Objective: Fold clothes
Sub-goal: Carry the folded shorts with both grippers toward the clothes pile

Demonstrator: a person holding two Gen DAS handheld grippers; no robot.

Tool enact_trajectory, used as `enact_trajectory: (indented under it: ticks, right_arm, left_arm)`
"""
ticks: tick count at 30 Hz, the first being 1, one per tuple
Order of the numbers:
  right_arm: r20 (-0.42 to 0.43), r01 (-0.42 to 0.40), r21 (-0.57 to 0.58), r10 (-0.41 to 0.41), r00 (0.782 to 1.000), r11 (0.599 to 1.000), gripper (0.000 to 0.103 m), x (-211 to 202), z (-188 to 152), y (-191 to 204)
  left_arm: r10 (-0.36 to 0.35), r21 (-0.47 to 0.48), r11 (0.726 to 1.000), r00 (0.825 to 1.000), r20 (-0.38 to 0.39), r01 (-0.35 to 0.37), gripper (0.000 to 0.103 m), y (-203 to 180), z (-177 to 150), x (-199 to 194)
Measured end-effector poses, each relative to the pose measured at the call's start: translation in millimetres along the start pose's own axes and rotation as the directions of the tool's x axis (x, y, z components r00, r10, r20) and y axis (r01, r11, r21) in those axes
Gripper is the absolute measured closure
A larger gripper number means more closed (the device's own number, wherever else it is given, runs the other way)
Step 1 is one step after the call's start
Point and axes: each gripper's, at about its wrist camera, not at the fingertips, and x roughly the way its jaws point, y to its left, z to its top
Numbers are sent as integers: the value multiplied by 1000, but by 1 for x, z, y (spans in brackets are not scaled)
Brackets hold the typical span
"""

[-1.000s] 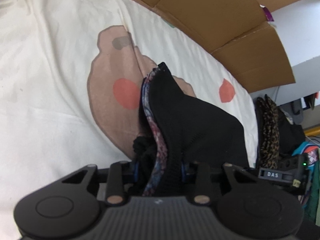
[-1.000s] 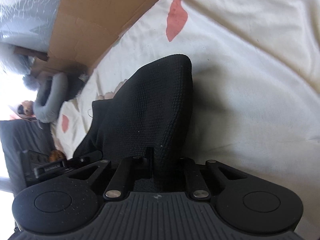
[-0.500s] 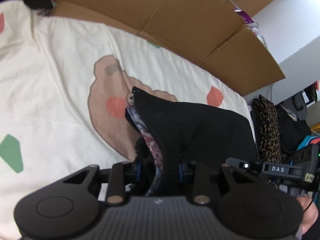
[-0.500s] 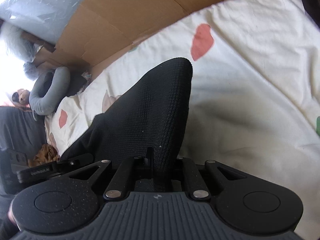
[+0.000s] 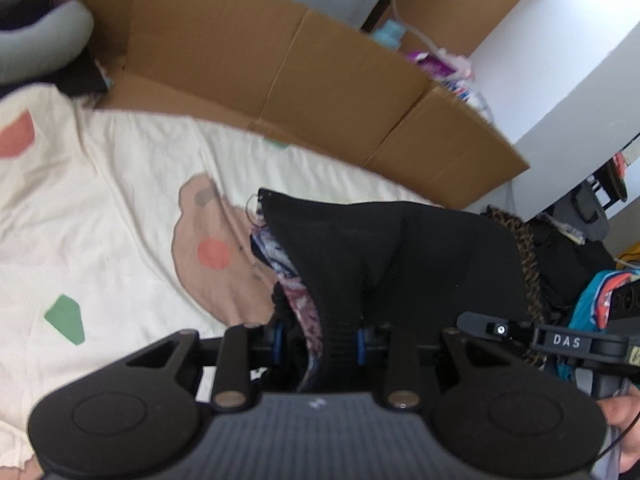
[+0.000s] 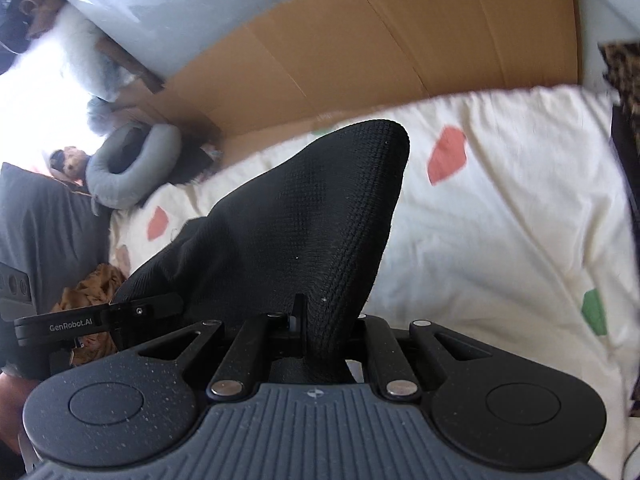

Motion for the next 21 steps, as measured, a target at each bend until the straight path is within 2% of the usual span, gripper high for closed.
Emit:
enact_trajectory:
  ticks: [10, 17, 21]
  right_arm:
    - [110, -13, -73, 21, 994, 997, 96, -84, 32, 50]
    - [183, -31, -102, 50, 982, 994, 96, -153, 63, 85]
    - [194, -75, -88, 91, 977, 993, 96, -193, 81, 99]
  left_arm:
    - [8, 25, 1000, 996, 86, -10, 70, -56, 38, -82]
    - [1, 39, 999, 987, 161, -7, 70, -104, 62, -140]
    - [-11, 39, 999, 981, 196, 3, 70, -130, 70, -172]
